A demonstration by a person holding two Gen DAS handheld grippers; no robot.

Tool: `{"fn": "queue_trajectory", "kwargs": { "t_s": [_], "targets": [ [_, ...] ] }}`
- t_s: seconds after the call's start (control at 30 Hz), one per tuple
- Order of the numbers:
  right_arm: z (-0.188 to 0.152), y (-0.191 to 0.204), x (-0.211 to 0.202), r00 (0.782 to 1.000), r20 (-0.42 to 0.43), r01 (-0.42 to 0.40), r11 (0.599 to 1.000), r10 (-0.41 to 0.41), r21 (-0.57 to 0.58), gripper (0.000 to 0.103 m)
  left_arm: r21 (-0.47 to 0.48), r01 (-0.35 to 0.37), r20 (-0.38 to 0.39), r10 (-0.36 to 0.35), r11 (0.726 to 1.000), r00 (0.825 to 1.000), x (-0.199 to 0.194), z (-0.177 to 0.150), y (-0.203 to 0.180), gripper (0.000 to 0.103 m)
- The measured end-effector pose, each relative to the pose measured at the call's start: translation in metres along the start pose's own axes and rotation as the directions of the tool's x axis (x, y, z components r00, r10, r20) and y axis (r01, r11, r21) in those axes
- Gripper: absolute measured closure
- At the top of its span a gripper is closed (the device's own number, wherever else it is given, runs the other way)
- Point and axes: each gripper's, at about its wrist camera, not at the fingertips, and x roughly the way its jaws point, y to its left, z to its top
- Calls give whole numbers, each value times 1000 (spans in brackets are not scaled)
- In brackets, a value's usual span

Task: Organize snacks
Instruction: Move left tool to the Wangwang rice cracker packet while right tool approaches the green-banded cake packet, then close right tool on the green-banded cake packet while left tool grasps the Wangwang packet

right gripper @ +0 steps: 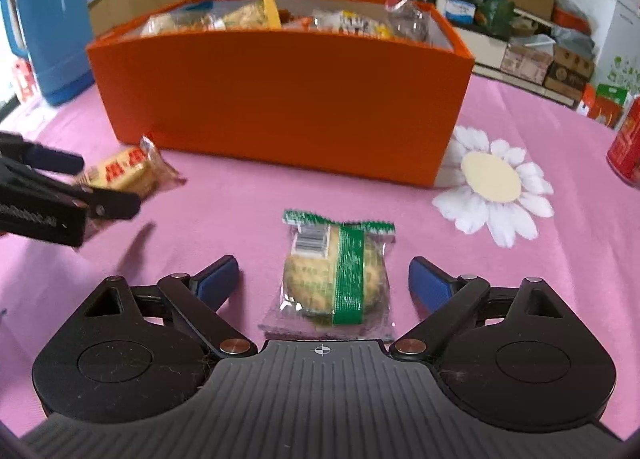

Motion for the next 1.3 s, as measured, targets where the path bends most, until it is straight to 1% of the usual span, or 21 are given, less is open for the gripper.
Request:
{"fn": "queue_trajectory", "kwargs": {
  "t_s": [0.03, 0.13, 0.17, 0.2, 0.23, 0.27, 0.3, 0.43, 0.53, 0.67, 0.8, 0.87, 0.9, 0.93, 0.97, 1.0, 1.13, 1.2, 1.23, 1.27, 1.3],
  "targets": [
    [0, -2, 0, 1000, -3, -12, 1000, 12, 14, 24, -2, -3, -12, 3, 1000, 1000, 2, -1, 0, 14],
    [-2, -5, -3, 1000, 5, -21, 1000, 21, 18, 32, 2, -10, -20, 10, 1000, 1000, 7, -2, -3, 19],
    [-3, -7, -4, 1000, 9, -20, 1000, 20, 17, 44, 0, 1, -13, -1, 1000, 1000, 5, -2, -3, 31],
    [-3, -8, -6, 1000, 17, -25, 1000, 24, 15, 72, -6, 10, -5, -10, 1000, 1000, 4, -2, -4, 39],
    [-3, -10, -9, 999, 26, -27, 1000, 27, 13, 71, -10, 11, 3, -11, 1000, 1000, 3, -1, -4, 55],
    [-2, -12, -10, 999, 19, -36, 999, 36, 22, 71, -10, 13, 4, -13, 1000, 1000, 2, -1, -4, 62],
    [-3, -13, -11, 999, 19, -46, 999, 46, 27, 71, -17, 12, 4, -12, 1000, 1000, 1, 0, -3, 65],
    [-5, -17, -18, 997, 27, -68, 997, 67, 47, 71, -63, 39, 3, -39, 997, 999, -6, 0, 4, 67],
    [0, -21, -27, 994, 62, -93, 992, 88, 87, 71, -72, 51, 26, -49, 996, 998, -17, 1, 6, 67],
    [4, -17, -34, 992, 85, -98, 991, 91, 89, 71, -57, 59, 20, -58, 997, 998, -20, -2, 4, 67],
    [-1, -10, -26, 995, 40, -93, 994, 90, 59, 71, -3, 35, -29, -35, 999, 999, -10, -10, -2, 67],
    [-5, -8, -19, 998, 12, -70, 997, 69, 33, 71, 17, 26, -25, -26, 1000, 999, -10, -12, -3, 58],
    [-7, -7, -16, 998, 3, -60, 998, 60, 16, 71, 25, 18, -23, -18, 1000, 1000, -11, -13, -3, 52],
    [-9, -6, -16, 998, 8, -57, 998, 57, 2, 71, 30, 5, -23, -5, 1000, 1000, -11, -14, -3, 27],
    [-10, -6, -17, 998, 8, -59, 998, 59, -4, 69, 37, -15, -9, 15, 999, 1000, -12, -15, -2, 23],
    [-10, -7, -17, 998, 5, -63, 998, 63, -6, 66, 53, -22, -2, 22, 998, 1000, -13, -16, -1, 23],
    [-14, -9, -20, 998, 3, -60, 998, 60, -9, 61, 43, -2, -5, 3, 999, 1000, -8, -18, 5, 21],
    [-16, -8, -20, 999, 11, -51, 998, 51, -22, 60, 21, 13, -2, -13, 1000, 1000, -4, -15, 7, 28],
    [-16, -8, -20, 999, 11, -48, 999, 48, -21, 59, 13, 21, 3, -21, 1000, 1000, -5, -14, 7, 37],
    [-15, -8, -20, 999, 8, -49, 999, 49, -18, 61, 9, 30, 8, -30, 1000, 1000, -5, -13, 7, 54],
    [-15, -8, -20, 999, 7, -52, 999, 52, -15, 71, 10, 45, 11, -45, 999, 999, -7, -12, 6, 63]
  ]
}}
